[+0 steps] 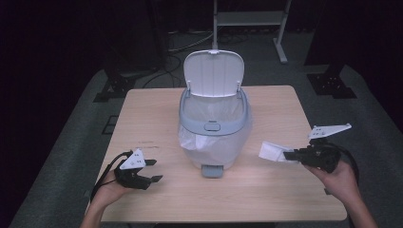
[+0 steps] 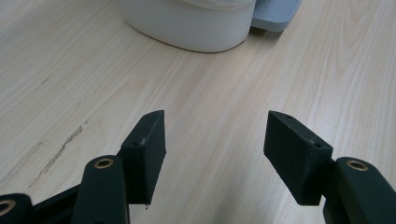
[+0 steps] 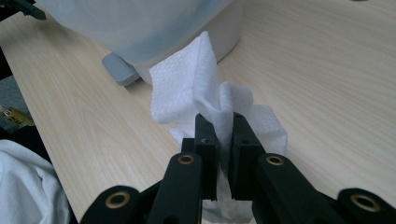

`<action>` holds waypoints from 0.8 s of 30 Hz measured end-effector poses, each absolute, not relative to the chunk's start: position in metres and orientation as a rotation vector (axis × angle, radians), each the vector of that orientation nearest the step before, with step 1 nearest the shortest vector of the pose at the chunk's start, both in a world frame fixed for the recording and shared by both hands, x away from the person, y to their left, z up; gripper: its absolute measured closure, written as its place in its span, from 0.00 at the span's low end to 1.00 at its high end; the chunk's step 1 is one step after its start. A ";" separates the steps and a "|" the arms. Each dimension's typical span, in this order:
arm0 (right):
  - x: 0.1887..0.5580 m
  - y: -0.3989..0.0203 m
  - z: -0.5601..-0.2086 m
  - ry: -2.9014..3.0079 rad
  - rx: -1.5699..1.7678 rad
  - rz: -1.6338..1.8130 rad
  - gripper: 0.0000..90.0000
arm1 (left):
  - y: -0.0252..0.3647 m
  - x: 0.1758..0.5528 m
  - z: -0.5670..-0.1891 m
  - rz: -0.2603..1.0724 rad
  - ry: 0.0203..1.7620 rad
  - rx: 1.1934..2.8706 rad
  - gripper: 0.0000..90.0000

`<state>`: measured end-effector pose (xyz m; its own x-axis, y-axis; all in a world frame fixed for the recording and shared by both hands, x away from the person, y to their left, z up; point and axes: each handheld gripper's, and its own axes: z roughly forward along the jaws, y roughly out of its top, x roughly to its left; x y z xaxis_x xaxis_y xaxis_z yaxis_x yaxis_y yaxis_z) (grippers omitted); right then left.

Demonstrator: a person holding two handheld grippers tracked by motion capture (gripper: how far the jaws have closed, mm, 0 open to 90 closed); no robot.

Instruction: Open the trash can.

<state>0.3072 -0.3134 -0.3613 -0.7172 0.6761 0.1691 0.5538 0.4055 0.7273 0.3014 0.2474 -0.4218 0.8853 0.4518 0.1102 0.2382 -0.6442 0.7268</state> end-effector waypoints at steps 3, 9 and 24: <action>0.308 -0.313 -0.354 2.504 1.098 1.202 0.93 | 0.248 0.301 -0.423 0.365 0.496 2.291 0.42; 0.309 -0.311 -0.341 2.509 1.081 1.198 0.93 | 0.249 0.300 -0.425 0.366 0.500 2.288 0.42; 0.312 -0.311 -0.303 2.508 1.050 1.241 0.93 | 0.253 0.298 -0.431 0.373 0.526 2.285 0.40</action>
<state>0.3120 -0.3106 -0.3025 -0.7432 0.6490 0.1627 0.5230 0.4118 0.7462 0.2979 0.2529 -0.4313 0.8732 0.4757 0.1061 0.2575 -0.6351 0.7283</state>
